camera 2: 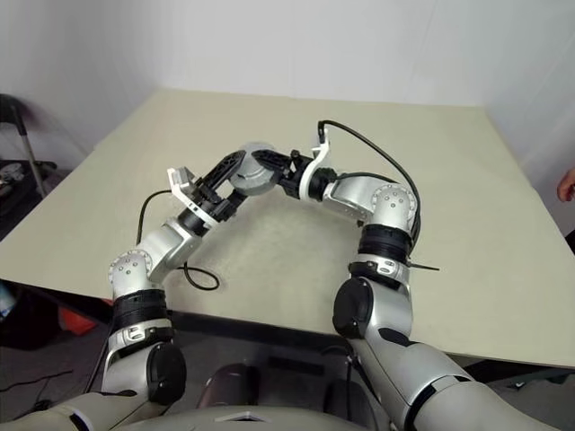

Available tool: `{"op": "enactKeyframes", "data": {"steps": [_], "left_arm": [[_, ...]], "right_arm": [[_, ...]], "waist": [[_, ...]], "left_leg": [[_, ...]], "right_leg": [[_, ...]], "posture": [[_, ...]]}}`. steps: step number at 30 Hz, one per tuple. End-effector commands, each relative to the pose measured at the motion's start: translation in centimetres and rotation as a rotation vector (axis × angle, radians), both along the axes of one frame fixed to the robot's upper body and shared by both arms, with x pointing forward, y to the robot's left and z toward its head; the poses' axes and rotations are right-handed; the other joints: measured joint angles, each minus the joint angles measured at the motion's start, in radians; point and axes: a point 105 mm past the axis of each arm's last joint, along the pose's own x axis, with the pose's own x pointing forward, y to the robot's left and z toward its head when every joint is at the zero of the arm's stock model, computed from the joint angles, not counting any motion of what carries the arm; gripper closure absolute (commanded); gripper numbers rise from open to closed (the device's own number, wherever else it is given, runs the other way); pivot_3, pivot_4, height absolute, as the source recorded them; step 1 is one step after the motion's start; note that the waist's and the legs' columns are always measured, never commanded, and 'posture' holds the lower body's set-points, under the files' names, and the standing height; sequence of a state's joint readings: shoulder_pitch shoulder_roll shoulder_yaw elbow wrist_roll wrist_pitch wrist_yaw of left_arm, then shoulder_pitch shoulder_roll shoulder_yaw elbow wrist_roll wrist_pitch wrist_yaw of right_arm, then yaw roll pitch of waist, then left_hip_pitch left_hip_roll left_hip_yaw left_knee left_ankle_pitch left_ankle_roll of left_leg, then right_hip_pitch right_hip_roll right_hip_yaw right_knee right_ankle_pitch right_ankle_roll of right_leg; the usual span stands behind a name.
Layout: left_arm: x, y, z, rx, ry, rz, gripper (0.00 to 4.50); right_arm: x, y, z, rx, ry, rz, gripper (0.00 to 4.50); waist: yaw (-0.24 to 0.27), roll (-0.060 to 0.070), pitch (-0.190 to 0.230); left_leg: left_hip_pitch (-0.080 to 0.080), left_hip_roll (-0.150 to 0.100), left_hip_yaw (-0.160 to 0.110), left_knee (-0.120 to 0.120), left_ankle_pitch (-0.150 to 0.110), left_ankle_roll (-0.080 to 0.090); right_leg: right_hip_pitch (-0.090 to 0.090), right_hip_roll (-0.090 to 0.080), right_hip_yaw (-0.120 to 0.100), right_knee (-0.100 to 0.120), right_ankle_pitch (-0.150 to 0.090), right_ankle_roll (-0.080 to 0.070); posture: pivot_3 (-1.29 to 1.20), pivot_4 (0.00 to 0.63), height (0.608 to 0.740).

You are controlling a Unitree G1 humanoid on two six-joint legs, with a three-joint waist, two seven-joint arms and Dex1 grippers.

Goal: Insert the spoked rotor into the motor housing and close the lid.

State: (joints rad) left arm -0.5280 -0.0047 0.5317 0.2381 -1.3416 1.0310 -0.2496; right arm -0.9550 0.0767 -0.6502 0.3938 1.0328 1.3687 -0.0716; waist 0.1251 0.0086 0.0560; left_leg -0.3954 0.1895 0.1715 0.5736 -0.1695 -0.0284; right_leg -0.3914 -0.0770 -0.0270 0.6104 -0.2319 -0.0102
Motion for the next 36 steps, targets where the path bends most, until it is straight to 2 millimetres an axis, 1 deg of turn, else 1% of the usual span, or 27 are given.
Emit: {"op": "enactKeyframes", "data": {"steps": [1,4,5,8,12,18,21,22,23,26,27,28,30,32,34,36], "left_arm": [[0.1,0.6,1.0,0.009,-0.038,0.016,0.02],[0.1,0.7,0.5,0.039,-0.023,0.025,0.02],[0.2,0.7,0.3,0.053,-0.018,0.028,0.19],[0.3,0.5,0.3,0.06,-0.025,0.033,0.94],[0.3,0.4,0.3,0.064,-0.024,0.029,2.34],[0.2,0.5,0.2,0.066,-0.014,0.014,2.37],[0.3,0.6,-0.1,0.076,-0.004,0.022,2.37],[0.3,0.7,-0.2,0.079,-0.001,0.025,2.37],[0.4,0.8,-0.3,0.082,0.005,0.032,2.37],[0.6,1.4,-0.9,0.096,0.029,0.068,2.37],[0.7,1.6,-1.2,0.106,0.04,0.082,2.37],[0.8,1.8,-1.5,0.117,0.048,0.094,2.37],[0.9,1.9,-1.7,0.13,0.052,0.102,2.37],[1.2,2.6,-1.9,0.164,0.055,0.141,2.37],[2.1,4.5,-2.3,0.212,0.08,0.253,2.37],[2.9,7.1,-2.8,0.239,0.116,0.382,2.37]], "right_arm": [[0.0,-0.5,2.4,0.046,-0.087,-0.014,2.43],[0.1,-0.6,2.3,0.045,-0.087,-0.023,2.43],[0.1,-0.6,2.4,0.046,-0.089,-0.024,2.43],[0.1,-0.4,2.4,0.044,-0.091,-0.024,2.43],[0.1,-0.2,2.3,0.039,-0.09,-0.025,2.43],[0.2,0.0,2.3,0.036,-0.097,-0.028,2.43],[0.1,-0.1,2.5,0.043,-0.127,-0.027,2.43],[0.1,-0.1,2.5,0.045,-0.136,-0.024,1.71],[0.1,-0.1,2.4,0.038,-0.134,-0.028,1.49],[0.6,-0.4,1.6,-0.03,-0.123,-0.082,0.51],[0.7,-0.5,1.5,-0.043,-0.128,-0.093,0.1],[0.8,-0.6,1.4,-0.054,-0.134,-0.103,0.02],[1.0,-0.7,1.1,-0.077,-0.138,-0.125,0.02],[1.7,-1.3,0.5,-0.125,-0.139,-0.174,0.02],[2.5,-2.1,-0.3,-0.186,-0.13,-0.234,0.02],[3.0,-2.7,-1.3,-0.234,-0.118,-0.268,0.02]], "waist": [[0.001,0.0,0.0],[0.001,0.0,0.0],[0.001,0.0,0.0],[0.002,0.0,0.0],[0.001,0.0,0.0],[0.001,0.0,0.0],[0.001,0.0,0.0],[0.002,0.0,0.0],[0.002,0.0,0.0],[0.002,0.0,0.0],[0.002,0.0,0.0],[0.001,0.0,0.0],[0.002,0.0,0.0],[0.001,0.0,0.0],[0.001,0.0,0.0],[-0.001,0.0,0.0]], "left_leg": [[0.0,0.0,0.0,0.0,0.0,0.0],[0.0,0.0,0.0,0.0,0.0,0.0],[0.0,0.0,0.0,0.0,0.0,0.0],[0.0,0.0,0.0,0.0,0.0,0.0],[0.0,0.0,0.0,0.002,0.0,0.0],[0.0,0.0,-0.001,0.003,0.0,0.0],[0.0,0.0,-0.001,0.004,0.0,0.0],[0.0,0.0,-0.001,0.004,0.0,0.0],[0.0,0.0,-0.001,0.004,0.0,0.0],[0.0,0.0,-0.001,0.005,0.0,0.0],[0.0,0.0,-0.001,0.005,0.0,0.0],[0.0,0.0,-0.001,0.005,0.0,-0.001],[0.0,0.0,-0.001,0.005,0.001,-0.001],[0.0,0.0,-0.001,0.005,0.001,-0.001],[0.0,0.0,-0.001,0.005,0.001,-0.001],[0.001,0.0,-0.001,0.006,0.001,-0.002]], "right_leg": [[0.0,0.0,0.0,0.0,0.0,0.0],[0.0,0.0,0.0,0.0,0.0,0.0],[0.0,0.0,0.0,0.0,0.0,0.0],[0.0,0.0,0.0,0.0,0.0,0.0],[0.0,0.0,0.0,0.001,0.0,0.0],[0.0,0.0,0.0,0.004,0.0,0.0],[0.0,0.0,0.0,0.005,0.0,0.0],[0.0,0.0,0.0,0.005,0.0,0.0],[0.0,0.0,0.0,0.005,0.0,0.0],[0.0,0.0,0.0,0.006,0.0,0.0],[0.0,0.0,0.0,0.006,0.0,0.0],[0.0,0.0,0.0,0.007,0.0,0.0],[0.0,0.0,0.0,0.007,0.0,0.0],[0.0,0.0,0.0,0.007,0.0,0.0],[0.0,0.0,0.0,0.008,0.0,0.0],[0.0,0.0,0.0,0.008,0.0,0.0]], "posture": [[0.0,0.0,0.74],[0.0,0.0,0.74],[0.0,0.0,0.74],[0.0,0.0,0.74],[0.0,0.0,0.74],[0.0,0.0,0.74],[0.0,0.0,0.74],[0.0,0.0,0.74],[0.0,0.0,0.74],[0.0,0.0,0.74],[0.0,0.0,0.74],[0.0,0.0,0.74],[0.0,0.0,0.74],[0.0,0.0,0.74],[0.0,0.0,0.74],[0.0,0.0,0.74]]}}
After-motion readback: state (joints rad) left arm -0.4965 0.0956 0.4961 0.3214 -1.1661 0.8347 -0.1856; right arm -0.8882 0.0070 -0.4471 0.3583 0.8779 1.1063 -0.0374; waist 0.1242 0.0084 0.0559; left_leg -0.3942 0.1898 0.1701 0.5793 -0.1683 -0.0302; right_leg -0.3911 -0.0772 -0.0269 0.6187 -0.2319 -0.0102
